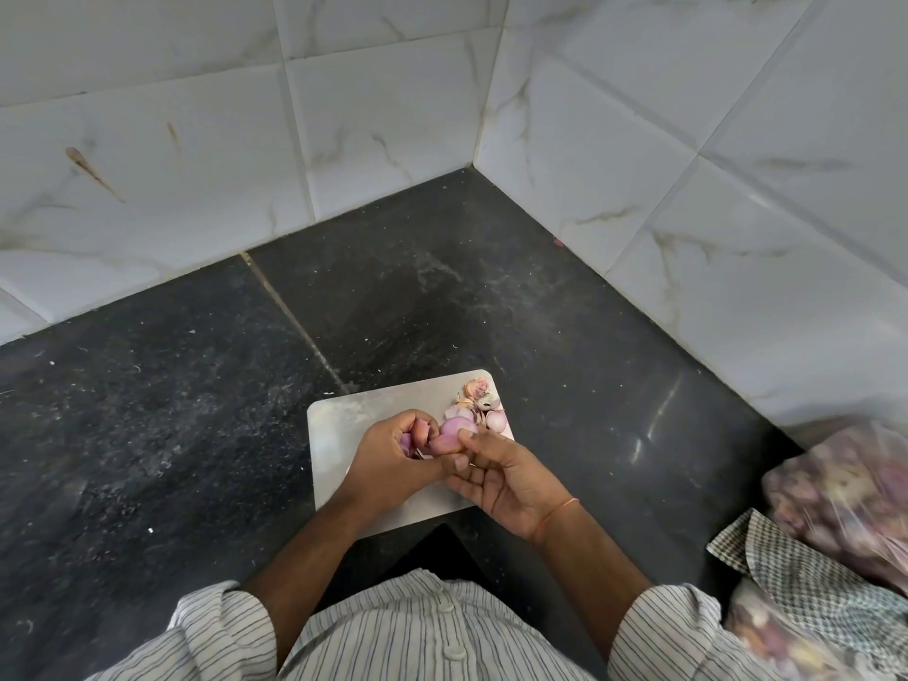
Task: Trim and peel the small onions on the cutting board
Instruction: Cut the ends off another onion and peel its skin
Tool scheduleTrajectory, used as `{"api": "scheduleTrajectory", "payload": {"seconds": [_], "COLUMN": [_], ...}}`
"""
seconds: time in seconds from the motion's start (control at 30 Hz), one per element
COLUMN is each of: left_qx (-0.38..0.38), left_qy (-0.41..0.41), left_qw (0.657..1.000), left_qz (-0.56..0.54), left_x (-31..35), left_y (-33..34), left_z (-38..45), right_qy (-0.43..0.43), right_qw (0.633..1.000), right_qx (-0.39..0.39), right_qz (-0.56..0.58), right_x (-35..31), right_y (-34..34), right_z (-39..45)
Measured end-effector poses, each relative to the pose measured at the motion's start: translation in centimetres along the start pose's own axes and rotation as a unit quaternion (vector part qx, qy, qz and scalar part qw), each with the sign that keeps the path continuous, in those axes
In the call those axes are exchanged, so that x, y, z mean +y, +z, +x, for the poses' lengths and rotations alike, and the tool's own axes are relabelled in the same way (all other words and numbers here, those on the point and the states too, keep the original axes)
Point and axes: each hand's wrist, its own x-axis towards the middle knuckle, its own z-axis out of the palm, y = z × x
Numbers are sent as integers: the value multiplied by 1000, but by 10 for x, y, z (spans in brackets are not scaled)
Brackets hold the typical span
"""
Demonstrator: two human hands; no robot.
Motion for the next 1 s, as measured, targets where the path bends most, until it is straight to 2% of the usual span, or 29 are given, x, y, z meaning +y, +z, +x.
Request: {"api": "scheduleTrajectory", "payload": {"seconds": [0.13, 0.27, 0.53, 0.7, 0.83, 0.93, 1.0], "left_qx": [1, -53, -120, -159, -132, -64, -62], "left_qy": [9, 12, -5, 2, -29, -70, -84], "left_qw": [1000, 998, 992, 986, 990, 992, 990], "left_qz": [15, 42, 28, 39, 44, 81, 96], "left_x": [1, 0, 2, 1, -8, -10, -11], "left_y": [3, 2, -2, -3, -3, -2, -1], "left_z": [-3, 0, -1, -3, 8, 20, 33], "right_qy": [-21, -43, -77, -102, -106, -112, -111], "right_qw": [998, 996, 991, 977, 976, 973, 973], "right_qx": [28, 43, 71, 149, 165, 185, 190], "right_qz": [54, 66, 77, 111, 95, 79, 70], "right_x": [6, 9, 13, 7, 1, -1, 0], "right_y": [1, 1, -3, -13, -25, -33, -38], "right_z": [4, 7, 15, 15, 16, 17, 20]}}
